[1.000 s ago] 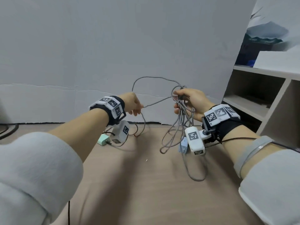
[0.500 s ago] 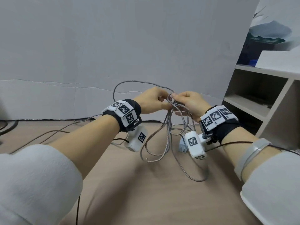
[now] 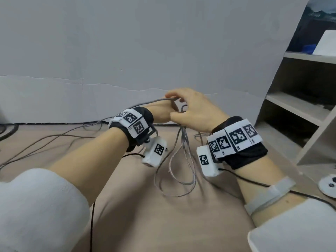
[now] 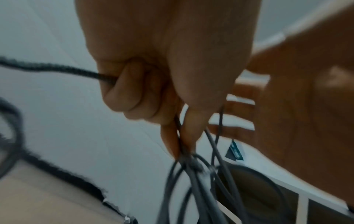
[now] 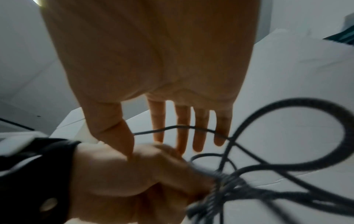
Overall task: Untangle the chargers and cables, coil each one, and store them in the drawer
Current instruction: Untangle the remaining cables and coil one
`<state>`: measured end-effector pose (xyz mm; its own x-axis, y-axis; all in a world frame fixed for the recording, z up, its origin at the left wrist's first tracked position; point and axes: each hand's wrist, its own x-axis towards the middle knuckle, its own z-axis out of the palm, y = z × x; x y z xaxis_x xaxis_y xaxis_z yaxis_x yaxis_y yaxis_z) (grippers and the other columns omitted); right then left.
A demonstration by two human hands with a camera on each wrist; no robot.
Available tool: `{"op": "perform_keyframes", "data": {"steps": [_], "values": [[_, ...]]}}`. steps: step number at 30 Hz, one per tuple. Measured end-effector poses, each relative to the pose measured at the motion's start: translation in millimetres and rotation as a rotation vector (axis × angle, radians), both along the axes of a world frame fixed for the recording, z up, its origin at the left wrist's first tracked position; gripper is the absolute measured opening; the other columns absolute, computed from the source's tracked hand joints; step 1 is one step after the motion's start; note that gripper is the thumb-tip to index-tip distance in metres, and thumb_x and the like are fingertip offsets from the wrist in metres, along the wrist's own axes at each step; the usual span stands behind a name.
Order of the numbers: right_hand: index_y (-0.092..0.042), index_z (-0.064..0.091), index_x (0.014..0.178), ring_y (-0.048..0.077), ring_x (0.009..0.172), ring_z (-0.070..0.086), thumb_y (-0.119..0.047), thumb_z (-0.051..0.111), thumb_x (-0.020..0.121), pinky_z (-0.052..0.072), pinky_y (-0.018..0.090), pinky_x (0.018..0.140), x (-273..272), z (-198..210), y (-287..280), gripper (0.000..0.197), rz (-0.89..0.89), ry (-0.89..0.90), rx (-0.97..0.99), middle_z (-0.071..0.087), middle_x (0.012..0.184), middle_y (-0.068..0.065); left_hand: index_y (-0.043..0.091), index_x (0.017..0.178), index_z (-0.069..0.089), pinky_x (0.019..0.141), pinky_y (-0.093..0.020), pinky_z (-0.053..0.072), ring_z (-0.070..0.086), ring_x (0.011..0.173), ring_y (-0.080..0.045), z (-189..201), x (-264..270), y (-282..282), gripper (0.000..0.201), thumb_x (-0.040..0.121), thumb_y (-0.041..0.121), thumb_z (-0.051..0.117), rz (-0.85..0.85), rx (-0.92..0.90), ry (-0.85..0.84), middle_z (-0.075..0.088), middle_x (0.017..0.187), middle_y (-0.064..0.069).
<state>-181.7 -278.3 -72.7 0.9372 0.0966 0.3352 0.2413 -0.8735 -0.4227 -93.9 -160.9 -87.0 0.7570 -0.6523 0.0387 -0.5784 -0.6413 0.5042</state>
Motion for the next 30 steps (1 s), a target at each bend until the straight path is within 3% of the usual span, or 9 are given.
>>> {"op": "perform_keyframes", "data": {"steps": [3, 5, 8, 13, 16, 18, 21, 25, 30], "values": [[-0.024, 0.07, 0.104, 0.012, 0.075, 0.063, -0.036, 0.067, 0.089, 0.051, 0.032, 0.075, 16.3, -17.4, -7.8, 0.019, 0.012, 0.017, 0.053, 0.069, 0.085, -0.004, 0.012, 0.07, 0.059, 0.047, -0.023, 0.03, 0.035, 0.053, -0.016, -17.5, 10.0, 18.2, 0.025, 0.089, 0.025, 0.068, -0.072, 0.005, 0.186, 0.041, 0.055, 0.004], [-0.016, 0.069, 0.08, 0.01, 0.054, 0.058, -0.034, 0.059, 0.098, 0.044, 0.03, 0.06, 29.4, -31.7, -14.5, 0.028, -0.06, -0.054, 0.191, 0.064, 0.064, 0.0, 0.008, 0.064, 0.059, 0.046, -0.024, 0.022, 0.026, 0.049, -0.016, -25.8, 12.4, 29.7, 0.036, 0.089, 0.027, 0.076, -0.106, -0.069, 0.303, 0.034, 0.05, 0.003], [-0.012, 0.07, 0.08, 0.006, 0.037, 0.046, -0.035, 0.049, 0.102, 0.034, 0.023, 0.045, 44.7, -37.9, -36.5, 0.038, -0.371, -0.07, 0.518, 0.059, 0.056, 0.003, -0.009, 0.074, 0.062, 0.049, -0.027, 0.019, 0.023, 0.051, -0.021, -30.8, 13.4, 41.5, 0.052, 0.084, 0.04, 0.078, -0.16, -0.029, 0.27, 0.031, 0.053, -0.005], [0.01, 0.035, 0.137, 0.033, 0.098, 0.056, -0.008, 0.04, 0.094, 0.043, 0.031, 0.062, 60.6, -37.7, -55.5, 0.047, -0.614, 0.314, 0.352, 0.053, 0.119, 0.026, 0.012, 0.078, 0.077, 0.061, -0.035, 0.026, 0.031, 0.064, -0.026, -30.7, 13.4, 48.6, 0.046, 0.076, 0.058, 0.079, -0.111, -0.165, 0.153, 0.041, 0.066, -0.01], [-0.006, -0.007, 0.157, 0.041, 0.135, 0.031, -0.013, 0.052, 0.091, 0.04, 0.046, 0.106, 53.2, -36.7, -34.0, 0.089, -0.578, 0.386, 0.211, 0.016, 0.153, 0.026, 0.017, 0.072, 0.077, 0.058, -0.029, 0.027, 0.03, 0.059, -0.016, -30.4, 12.3, 46.5, 0.029, 0.085, 0.043, 0.077, 0.003, -0.281, 0.078, 0.038, 0.058, -0.001], [-0.015, 0.003, 0.158, 0.038, 0.14, 0.019, -0.018, 0.059, 0.085, 0.029, 0.05, 0.112, 45.1, -26.7, -20.6, 0.092, -0.525, 0.173, 0.128, 0.012, 0.156, 0.016, 0.004, 0.069, 0.069, 0.048, -0.024, 0.022, 0.023, 0.049, -0.012, -33.4, 11.9, 45.7, 0.04, 0.089, 0.039, 0.075, 0.089, -0.292, 0.004, 0.029, 0.052, 0.003], [-0.023, 0.049, 0.139, 0.019, 0.13, 0.046, -0.017, 0.058, 0.082, 0.041, 0.037, 0.108, 33.3, -12.2, 3.6, 0.058, -0.225, -0.163, 0.186, 0.049, 0.138, 0.0, -0.004, 0.064, 0.055, 0.046, -0.026, 0.019, 0.02, 0.047, -0.014, -31.1, 7.6, 44.4, 0.052, 0.09, 0.037, 0.074, 0.111, -0.265, -0.095, 0.027, 0.052, 0.001], [-0.026, 0.073, 0.099, 0.008, 0.084, 0.068, -0.037, 0.057, 0.083, 0.058, 0.04, 0.082, 31.8, -16.9, 24.4, 0.025, 0.079, -0.02, 0.408, 0.073, 0.091, -0.011, 0.022, 0.053, 0.056, 0.051, -0.019, 0.032, 0.038, 0.047, -0.003, -16.5, -1.6, 48.2, 0.036, 0.086, 0.015, 0.069, -0.024, -0.315, -0.119, 0.045, 0.047, 0.014], [-0.015, 0.074, 0.109, 0.003, 0.072, 0.066, -0.026, 0.057, 0.102, 0.046, 0.016, 0.063, 24.8, -17.8, 9.4, 0.022, 0.16, 0.022, 0.428, 0.076, 0.089, 0.0, 0.01, 0.099, 0.078, 0.071, -0.021, 0.051, 0.06, 0.071, -0.001, -9.9, -3.1, 64.2, 0.01, 0.094, 0.013, 0.07, -0.154, -0.352, 0.0, 0.074, 0.082, -0.002]]}}
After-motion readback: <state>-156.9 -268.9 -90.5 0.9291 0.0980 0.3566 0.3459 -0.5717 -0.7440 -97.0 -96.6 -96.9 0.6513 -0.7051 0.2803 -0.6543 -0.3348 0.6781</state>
